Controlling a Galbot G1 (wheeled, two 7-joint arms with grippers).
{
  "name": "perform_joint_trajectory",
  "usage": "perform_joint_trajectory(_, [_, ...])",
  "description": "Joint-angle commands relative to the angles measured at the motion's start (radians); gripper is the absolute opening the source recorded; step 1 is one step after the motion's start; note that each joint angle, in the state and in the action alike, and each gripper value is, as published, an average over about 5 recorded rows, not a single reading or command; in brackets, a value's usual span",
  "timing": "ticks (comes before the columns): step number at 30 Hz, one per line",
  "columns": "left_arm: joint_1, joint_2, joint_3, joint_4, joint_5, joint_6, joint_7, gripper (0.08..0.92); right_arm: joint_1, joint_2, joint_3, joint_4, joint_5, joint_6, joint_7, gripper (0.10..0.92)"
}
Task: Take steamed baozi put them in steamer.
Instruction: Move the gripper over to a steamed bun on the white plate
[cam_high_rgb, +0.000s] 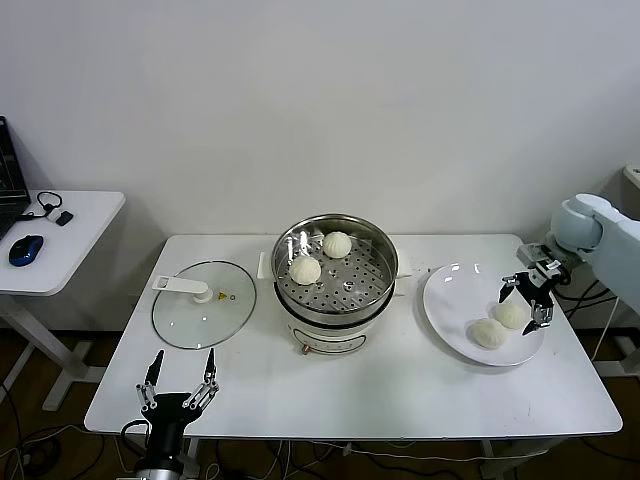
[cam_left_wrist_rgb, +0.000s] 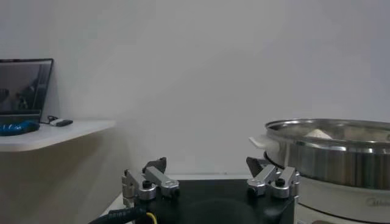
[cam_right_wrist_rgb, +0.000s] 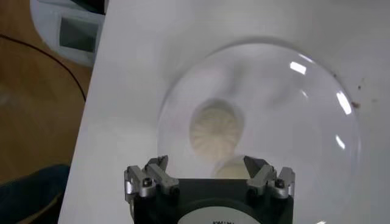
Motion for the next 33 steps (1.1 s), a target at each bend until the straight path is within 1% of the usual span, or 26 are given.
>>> perform_joint_trajectory(1, [0.000,0.000,-0.002,0.003,-0.002,0.001,0.000,0.823,-0.083,0.081,0.059,-0.097,-0.042,-0.038,0.015,0.823])
perform_joint_trajectory(13, [-0.002,0.002,-0.010,0.016,-0.012,0.001,0.002,0.823,-0.100,0.142,0.061,-0.134,-0.012,-0.075,0.033,0.823])
perform_joint_trajectory(33, [-0.009,0.003,-0.014,0.022,-0.021,0.002,0.003,0.823,-0.126,0.164,0.106,-0.176,-0.091,-0.040,0.031,0.823])
